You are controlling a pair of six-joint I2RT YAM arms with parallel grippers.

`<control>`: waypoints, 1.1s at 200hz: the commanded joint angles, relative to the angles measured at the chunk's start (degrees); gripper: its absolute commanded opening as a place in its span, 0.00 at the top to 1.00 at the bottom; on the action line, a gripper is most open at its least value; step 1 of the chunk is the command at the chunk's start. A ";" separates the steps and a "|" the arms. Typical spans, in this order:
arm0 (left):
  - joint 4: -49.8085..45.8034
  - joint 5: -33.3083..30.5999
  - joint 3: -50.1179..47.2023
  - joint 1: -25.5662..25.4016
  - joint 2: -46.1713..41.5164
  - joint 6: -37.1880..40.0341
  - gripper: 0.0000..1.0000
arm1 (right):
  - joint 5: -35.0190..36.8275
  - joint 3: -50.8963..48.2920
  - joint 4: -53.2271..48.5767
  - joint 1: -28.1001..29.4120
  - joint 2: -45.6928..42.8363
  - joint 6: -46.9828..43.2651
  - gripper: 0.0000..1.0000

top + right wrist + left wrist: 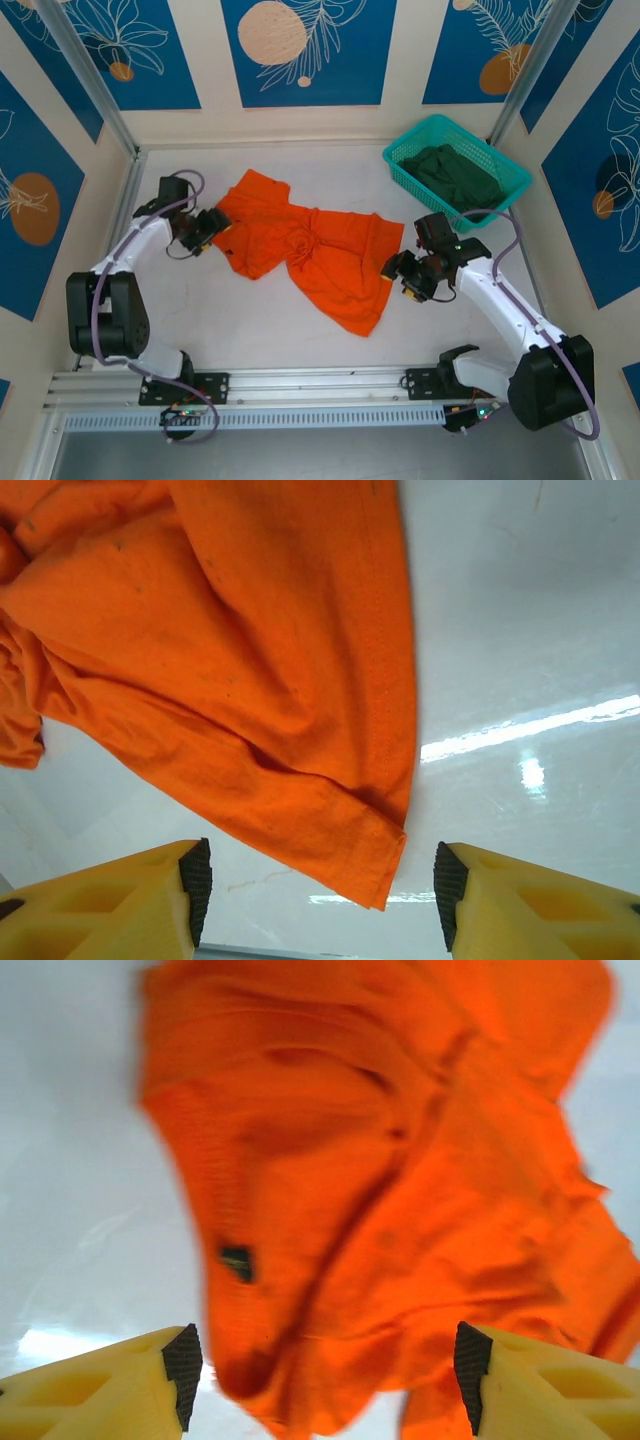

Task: Fold and stack the t-shirts

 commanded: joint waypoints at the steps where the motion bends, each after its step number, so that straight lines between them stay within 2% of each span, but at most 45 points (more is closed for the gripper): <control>1: -4.71 2.14 1.04 -4.00 2.57 -1.81 0.31 | -0.61 -0.30 -0.38 0.74 2.60 3.09 0.38; 26: -3.86 3.71 5.12 -6.61 8.50 -4.92 0.31 | -1.13 -0.39 0.13 2.84 7.37 3.45 0.42; 58: -7.84 2.53 19.29 -6.94 19.27 -4.38 0.34 | -2.20 1.61 0.21 5.18 13.69 2.35 0.49; 91: -13.62 -1.90 33.79 -7.14 30.16 -0.12 0.36 | -2.31 3.84 0.72 7.93 16.54 2.24 0.53; 136: -21.29 -3.42 52.58 -8.63 43.65 7.91 0.44 | -2.88 6.21 -0.09 8.28 18.48 0.41 0.57; 178: -21.24 -3.59 56.49 -9.24 47.72 10.47 0.51 | -3.79 8.23 -0.95 7.56 20.68 -2.31 0.59; 220: -22.72 -4.80 58.62 -9.53 50.48 13.29 0.51 | -5.12 10.26 -1.12 5.88 23.44 -4.00 0.60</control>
